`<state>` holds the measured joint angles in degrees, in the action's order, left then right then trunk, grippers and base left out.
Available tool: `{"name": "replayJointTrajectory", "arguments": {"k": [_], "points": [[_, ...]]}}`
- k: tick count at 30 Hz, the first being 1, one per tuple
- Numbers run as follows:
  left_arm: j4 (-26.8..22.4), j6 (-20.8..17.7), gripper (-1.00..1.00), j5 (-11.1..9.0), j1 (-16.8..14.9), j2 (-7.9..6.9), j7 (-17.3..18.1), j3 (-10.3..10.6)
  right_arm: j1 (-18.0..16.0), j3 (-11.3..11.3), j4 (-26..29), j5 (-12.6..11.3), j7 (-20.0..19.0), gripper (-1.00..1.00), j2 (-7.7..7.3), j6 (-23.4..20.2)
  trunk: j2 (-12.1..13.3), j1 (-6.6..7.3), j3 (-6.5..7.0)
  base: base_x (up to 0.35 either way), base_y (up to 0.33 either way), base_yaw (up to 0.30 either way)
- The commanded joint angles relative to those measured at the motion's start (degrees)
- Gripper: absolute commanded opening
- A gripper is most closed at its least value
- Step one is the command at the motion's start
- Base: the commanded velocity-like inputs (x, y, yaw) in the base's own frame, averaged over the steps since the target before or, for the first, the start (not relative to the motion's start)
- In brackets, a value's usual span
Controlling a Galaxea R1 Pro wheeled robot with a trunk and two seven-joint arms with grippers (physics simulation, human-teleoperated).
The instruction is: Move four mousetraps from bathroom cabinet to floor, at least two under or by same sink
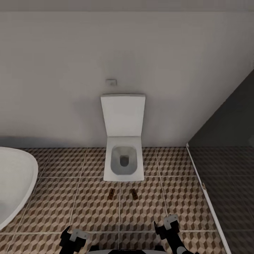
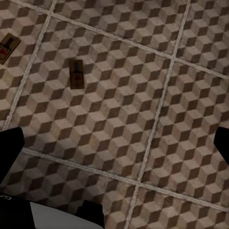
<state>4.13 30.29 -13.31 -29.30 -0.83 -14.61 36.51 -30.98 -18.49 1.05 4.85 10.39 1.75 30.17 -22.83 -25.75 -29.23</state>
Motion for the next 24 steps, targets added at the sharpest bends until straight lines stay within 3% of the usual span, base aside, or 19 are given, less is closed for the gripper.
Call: {"name": "replayJointTrajectory", "arguments": {"k": [1,24], "points": [[0.2,0.3,1.0,-0.4,-0.1,0.04,-0.1,0.5,0.0,-0.2,-0.1,0.5,0.6,1.0,0.01,0.1,-0.1,-0.03,0.02,0.0,0.0,0.0],[0.2,0.2,1.0,-0.4,0.0,0.09,-0.1,0.5,0.0,-0.2,-0.1,0.5,0.6,1.0,0.11,0.0,-0.1,-0.03,2.15,0.0,0.0,0.0]]}}
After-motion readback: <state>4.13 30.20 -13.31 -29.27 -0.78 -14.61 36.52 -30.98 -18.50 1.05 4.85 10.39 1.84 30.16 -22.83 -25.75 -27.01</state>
